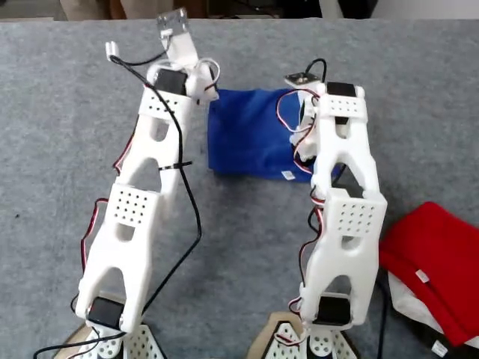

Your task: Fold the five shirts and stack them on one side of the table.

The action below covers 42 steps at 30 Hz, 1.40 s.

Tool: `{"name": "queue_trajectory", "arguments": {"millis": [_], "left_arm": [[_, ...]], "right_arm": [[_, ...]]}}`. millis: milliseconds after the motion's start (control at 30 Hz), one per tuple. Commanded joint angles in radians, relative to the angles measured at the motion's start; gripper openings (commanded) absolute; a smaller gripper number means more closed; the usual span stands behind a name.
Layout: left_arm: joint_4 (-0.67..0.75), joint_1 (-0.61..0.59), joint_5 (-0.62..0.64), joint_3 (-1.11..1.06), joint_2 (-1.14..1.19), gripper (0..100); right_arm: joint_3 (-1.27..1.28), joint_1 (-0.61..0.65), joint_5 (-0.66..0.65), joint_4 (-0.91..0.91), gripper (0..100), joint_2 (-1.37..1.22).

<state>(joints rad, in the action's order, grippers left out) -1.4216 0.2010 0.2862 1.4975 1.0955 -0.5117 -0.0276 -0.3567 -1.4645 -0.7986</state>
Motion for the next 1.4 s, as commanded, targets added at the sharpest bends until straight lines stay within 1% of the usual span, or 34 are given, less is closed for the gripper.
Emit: {"name": "queue_trajectory", "arguments": {"millis": [0,100,133,267,400,500,600,733,933,1000,1100,1167,1233,1300,1367], "left_arm": [[-0.189,0.041,-0.005,0.152,-0.101,2],[-0.341,0.101,-0.009,0.175,-0.11,2],[-0.344,0.112,-0.009,0.153,-0.105,2],[-0.339,0.115,-0.009,0.014,-0.111,2],[-0.325,0.114,-0.003,-0.114,-0.094,2],[-0.253,0.089,-0.006,-0.204,-0.041,2],[-0.207,0.063,-0.009,-0.242,0.021,2],[-0.206,0.026,-0.032,-0.238,0.085,2],[-0.204,-0.025,-0.051,-0.236,0.091,2],[-0.218,-0.023,-0.051,-0.201,0.091,2],[-0.279,-0.015,-0.051,-0.077,0.091,2],[-0.322,-0.015,-0.051,0.028,0.091,7],[-0.338,-0.017,-0.044,0.12,0.091,14],[-0.336,-0.021,-0.043,0.183,0.091,19],[-0.325,-0.017,-0.034,0.175,0.077,22]], "right_arm": [[-0.093,0.021,-0.008,-0.011,0.4,0.084],[-0.179,0.03,-0.021,-0.055,0.4,0.096],[-0.214,0.027,-0.035,-0.075,0.5,0.096],[-0.338,-0.012,-0.048,-0.126,0.5,0.096],[-0.38,-0.035,-0.051,-0.126,0.5,0.094],[-0.38,-0.035,-0.072,-0.133,0.5,0.094],[-0.38,-0.038,-0.075,-0.133,0.5,0.096],[-0.389,-0.045,-0.075,-0.157,0.5,0.096],[-0.38,-0.033,-0.077,-0.152,0.5,0.091],[-0.389,-0.01,-0.077,-0.15,0.5,0.074],[-0.384,0.027,-0.077,-0.115,0.5,0.036],[-0.387,0.035,-0.071,-0.072,0.5,-0.016],[-0.395,0.035,-0.068,-0.049,0.5,-0.065],[-0.432,0.033,-0.009,-0.069,0.9,-0.096],[-0.476,0.028,0.061,-0.098,5.0,-0.117]]}}
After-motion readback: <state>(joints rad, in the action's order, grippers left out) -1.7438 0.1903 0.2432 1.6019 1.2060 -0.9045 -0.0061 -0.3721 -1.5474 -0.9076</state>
